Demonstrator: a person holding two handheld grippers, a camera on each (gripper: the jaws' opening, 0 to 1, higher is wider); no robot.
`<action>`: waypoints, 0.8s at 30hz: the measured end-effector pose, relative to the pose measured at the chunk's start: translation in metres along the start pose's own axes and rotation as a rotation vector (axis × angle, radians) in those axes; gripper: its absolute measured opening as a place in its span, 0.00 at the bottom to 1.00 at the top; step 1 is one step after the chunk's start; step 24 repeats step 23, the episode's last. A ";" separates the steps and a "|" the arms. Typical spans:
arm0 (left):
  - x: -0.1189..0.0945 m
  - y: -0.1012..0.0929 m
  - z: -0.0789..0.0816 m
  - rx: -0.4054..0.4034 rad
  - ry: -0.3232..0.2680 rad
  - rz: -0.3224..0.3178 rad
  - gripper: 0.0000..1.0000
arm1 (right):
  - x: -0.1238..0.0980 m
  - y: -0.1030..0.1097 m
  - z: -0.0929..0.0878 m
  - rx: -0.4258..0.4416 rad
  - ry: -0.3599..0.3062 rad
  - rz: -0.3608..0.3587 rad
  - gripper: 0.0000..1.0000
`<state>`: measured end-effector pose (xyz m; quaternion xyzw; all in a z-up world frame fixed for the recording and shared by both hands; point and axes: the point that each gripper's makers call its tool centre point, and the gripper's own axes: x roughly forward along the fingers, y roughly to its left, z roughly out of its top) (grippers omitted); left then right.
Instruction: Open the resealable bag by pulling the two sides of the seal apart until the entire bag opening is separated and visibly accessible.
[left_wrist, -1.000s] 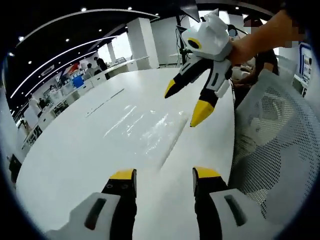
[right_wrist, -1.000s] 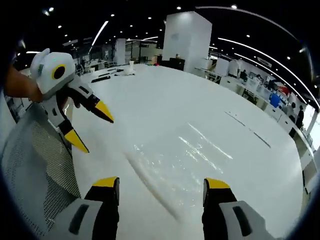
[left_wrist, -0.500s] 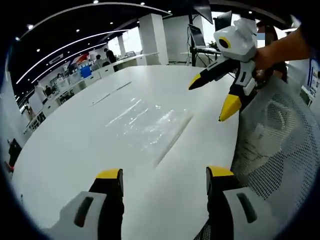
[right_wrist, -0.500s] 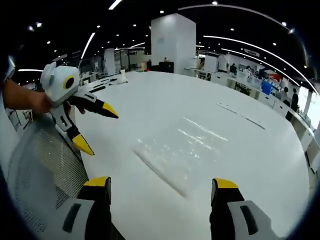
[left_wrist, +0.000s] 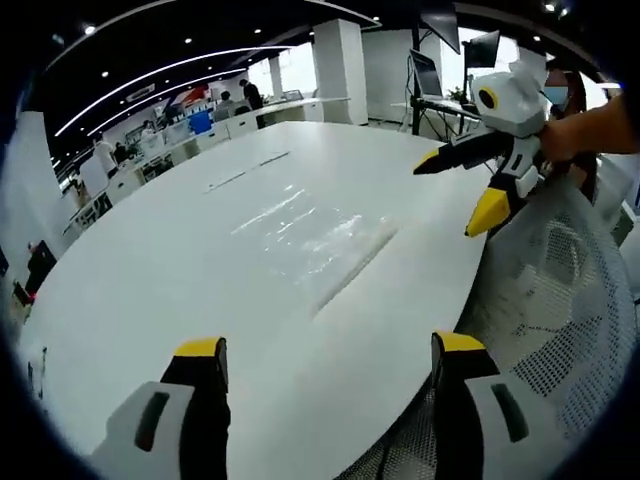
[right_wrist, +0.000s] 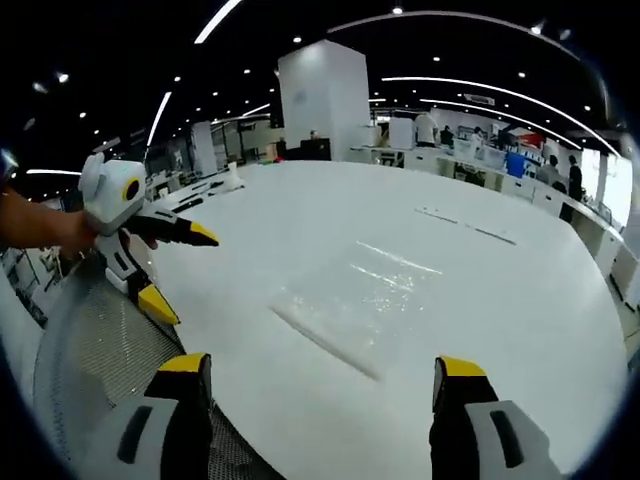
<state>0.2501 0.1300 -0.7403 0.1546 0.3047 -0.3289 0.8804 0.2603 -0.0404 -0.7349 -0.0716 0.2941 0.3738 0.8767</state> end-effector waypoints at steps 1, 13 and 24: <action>-0.003 0.000 0.001 0.003 -0.013 0.015 0.87 | -0.001 0.001 0.001 0.007 -0.013 -0.010 0.98; -0.006 0.002 -0.001 0.006 -0.072 0.048 0.87 | -0.002 0.007 -0.001 -0.036 -0.076 -0.041 0.97; 0.004 0.002 -0.013 0.053 -0.057 0.058 0.79 | -0.009 0.000 -0.005 -0.016 -0.099 -0.082 0.97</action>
